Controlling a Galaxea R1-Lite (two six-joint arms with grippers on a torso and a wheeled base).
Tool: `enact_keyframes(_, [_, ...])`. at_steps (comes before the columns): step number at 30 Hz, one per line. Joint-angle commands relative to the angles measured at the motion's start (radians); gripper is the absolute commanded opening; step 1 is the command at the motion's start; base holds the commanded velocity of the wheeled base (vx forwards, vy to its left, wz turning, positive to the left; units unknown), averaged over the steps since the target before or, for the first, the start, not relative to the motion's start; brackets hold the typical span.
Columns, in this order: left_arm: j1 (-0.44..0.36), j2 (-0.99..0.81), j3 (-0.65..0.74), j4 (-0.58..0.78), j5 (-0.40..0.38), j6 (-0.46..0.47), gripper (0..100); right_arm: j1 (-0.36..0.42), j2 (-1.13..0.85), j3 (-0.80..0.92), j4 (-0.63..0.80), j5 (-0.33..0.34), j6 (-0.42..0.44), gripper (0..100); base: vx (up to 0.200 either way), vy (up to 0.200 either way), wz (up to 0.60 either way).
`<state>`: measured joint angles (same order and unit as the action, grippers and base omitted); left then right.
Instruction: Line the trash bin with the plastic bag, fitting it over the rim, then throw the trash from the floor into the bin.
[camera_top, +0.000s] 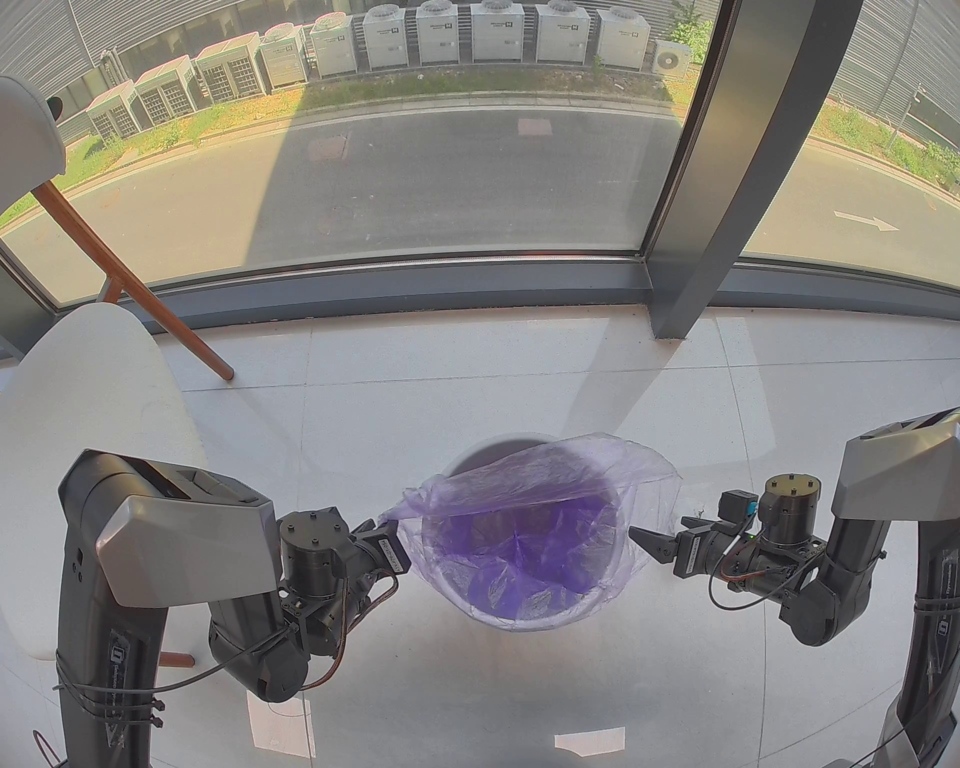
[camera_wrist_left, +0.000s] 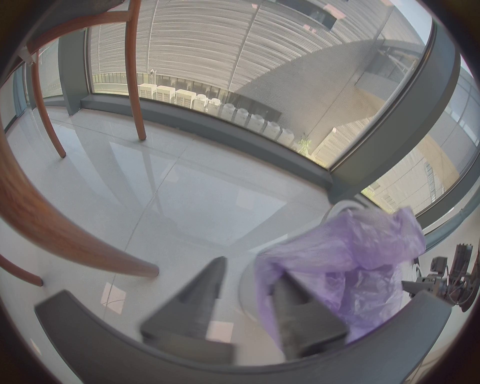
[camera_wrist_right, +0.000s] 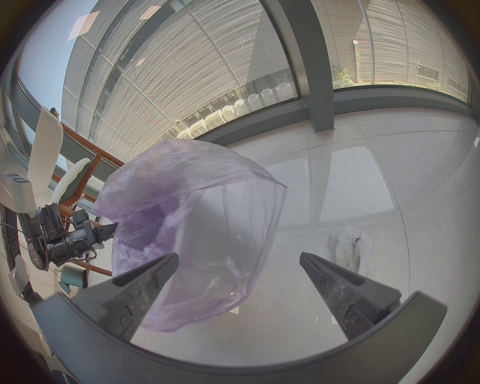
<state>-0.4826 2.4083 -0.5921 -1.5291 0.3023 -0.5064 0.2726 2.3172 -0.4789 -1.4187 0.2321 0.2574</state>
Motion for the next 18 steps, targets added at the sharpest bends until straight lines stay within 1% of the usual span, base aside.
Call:
enact_keyframes(1, [-0.001,-0.003,0.006,-0.042,-0.002,0.002,100,-0.007,-0.07,0.045,-0.003,0.003,0.002,100,0.0,0.0,0.0])
enact_keyframes(5, [-0.004,-0.023,0.063,-0.042,-0.005,0.0,100,-0.004,-0.088,0.097,0.0,0.006,0.016,100,0.0,0.0,0.0])
enact_keyframes(9, [-0.005,-0.107,0.179,-0.042,-0.008,-0.021,100,0.005,-0.098,0.146,-0.005,0.007,0.06,100,0.0,0.0,0.0])
enact_keyframes(13, [0.002,-0.169,0.282,-0.042,-0.008,-0.046,100,0.005,-0.11,0.145,-0.005,0.007,0.068,100,0.0,0.0,0.0])
enact_keyframes(15, [0.002,-0.232,0.31,-0.042,-0.011,-0.063,100,0.011,-0.124,0.145,-0.003,0.009,0.072,100,0.0,0.0,0.0])
enact_keyframes(18, [-0.021,-0.33,0.301,-0.042,-0.023,-0.107,100,0.042,-0.134,0.145,-0.003,0.009,0.1,100,0.0,0.0,0.0])
